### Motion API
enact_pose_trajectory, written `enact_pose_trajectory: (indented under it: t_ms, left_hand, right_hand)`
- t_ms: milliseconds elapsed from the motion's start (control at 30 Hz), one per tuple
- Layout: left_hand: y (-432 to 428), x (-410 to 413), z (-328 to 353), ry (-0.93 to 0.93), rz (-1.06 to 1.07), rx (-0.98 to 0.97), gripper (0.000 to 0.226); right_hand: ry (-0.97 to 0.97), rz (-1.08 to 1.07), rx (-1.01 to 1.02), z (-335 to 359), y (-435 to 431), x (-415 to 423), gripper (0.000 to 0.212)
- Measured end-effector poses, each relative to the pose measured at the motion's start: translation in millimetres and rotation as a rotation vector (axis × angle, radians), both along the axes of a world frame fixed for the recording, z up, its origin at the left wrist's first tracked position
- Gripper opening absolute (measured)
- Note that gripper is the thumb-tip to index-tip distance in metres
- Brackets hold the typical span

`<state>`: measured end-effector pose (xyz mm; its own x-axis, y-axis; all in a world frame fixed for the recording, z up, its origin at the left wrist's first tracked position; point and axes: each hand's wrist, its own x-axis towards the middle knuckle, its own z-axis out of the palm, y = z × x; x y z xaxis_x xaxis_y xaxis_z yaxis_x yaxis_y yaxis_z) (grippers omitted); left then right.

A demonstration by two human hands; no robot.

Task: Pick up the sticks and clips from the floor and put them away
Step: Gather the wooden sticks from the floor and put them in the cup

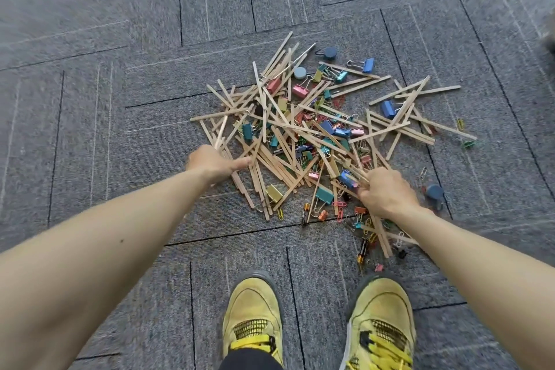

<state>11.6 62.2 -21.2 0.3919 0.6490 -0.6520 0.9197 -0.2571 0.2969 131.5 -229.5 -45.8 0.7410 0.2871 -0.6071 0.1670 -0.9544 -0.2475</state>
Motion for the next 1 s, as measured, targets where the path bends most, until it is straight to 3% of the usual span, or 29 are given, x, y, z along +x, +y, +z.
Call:
enact_pose_trajectory:
  t_ms: [200,300,333,433,567,833,1000]
  left_hand:
    - [-25,22,-19,-0.042,0.1,0.032,0.077]
    - [-41,34,-23,-0.04,0.152,0.055,0.123]
    - [-44,37,-25,-0.04,0.15,0.056,0.125]
    - [-45,39,-28,-0.042,0.137,0.03,0.1]
    - [-39,34,-27,-0.05,0.08,0.01,0.045]
    - [-45,26,-27,-0.006,-0.009,0.126,0.035]
    - [-46,20,-22,-0.062,-0.083,0.133,0.019]
  right_hand:
    - [0.076,-0.027,0.128,19,24,23,0.028]
    - [0.11,-0.023,0.186,28,31,26,0.038]
    - [0.146,-0.022,0.21,30,33,24,0.041]
    - [0.294,-0.074,0.283,36,35,18,0.045]
    - [0.37,-0.1,0.28,43,36,11,0.042]
    - [0.418,-0.142,0.345,47,33,2,0.043]
    - [0.472,-0.343,0.453,40,32,8,0.032]
